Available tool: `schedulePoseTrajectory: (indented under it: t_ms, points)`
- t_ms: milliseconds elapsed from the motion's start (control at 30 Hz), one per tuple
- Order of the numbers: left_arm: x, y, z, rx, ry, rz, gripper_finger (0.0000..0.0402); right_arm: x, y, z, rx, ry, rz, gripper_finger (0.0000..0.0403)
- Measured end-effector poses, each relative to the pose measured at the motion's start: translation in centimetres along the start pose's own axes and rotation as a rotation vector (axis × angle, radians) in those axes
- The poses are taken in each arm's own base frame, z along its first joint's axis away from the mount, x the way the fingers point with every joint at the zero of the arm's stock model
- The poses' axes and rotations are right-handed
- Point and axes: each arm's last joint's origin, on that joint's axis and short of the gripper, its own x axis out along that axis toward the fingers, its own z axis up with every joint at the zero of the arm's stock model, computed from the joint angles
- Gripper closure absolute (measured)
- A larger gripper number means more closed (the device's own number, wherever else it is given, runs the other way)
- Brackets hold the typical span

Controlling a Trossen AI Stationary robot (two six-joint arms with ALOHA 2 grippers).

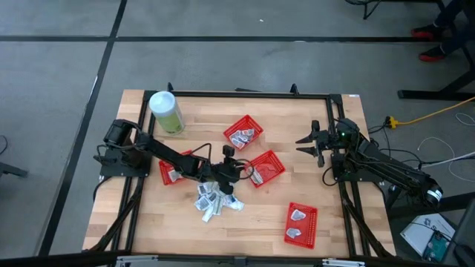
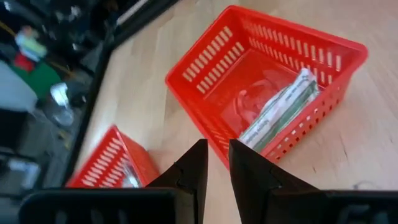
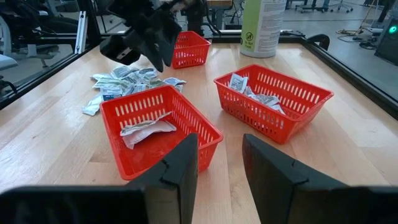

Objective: Pick & Place First Aid Supplies
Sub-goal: Put the green bandage into the red container

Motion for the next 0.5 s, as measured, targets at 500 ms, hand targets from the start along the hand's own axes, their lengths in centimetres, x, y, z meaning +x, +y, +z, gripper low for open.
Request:
schedulePoseTrajectory:
  t_ms: [500]
  points:
    - [1.4,1.6,-1.9,-0.342,0.098,-0.257,0.0346,0.0,0.0,0.0,0.0,0.0,0.0,0.0276]
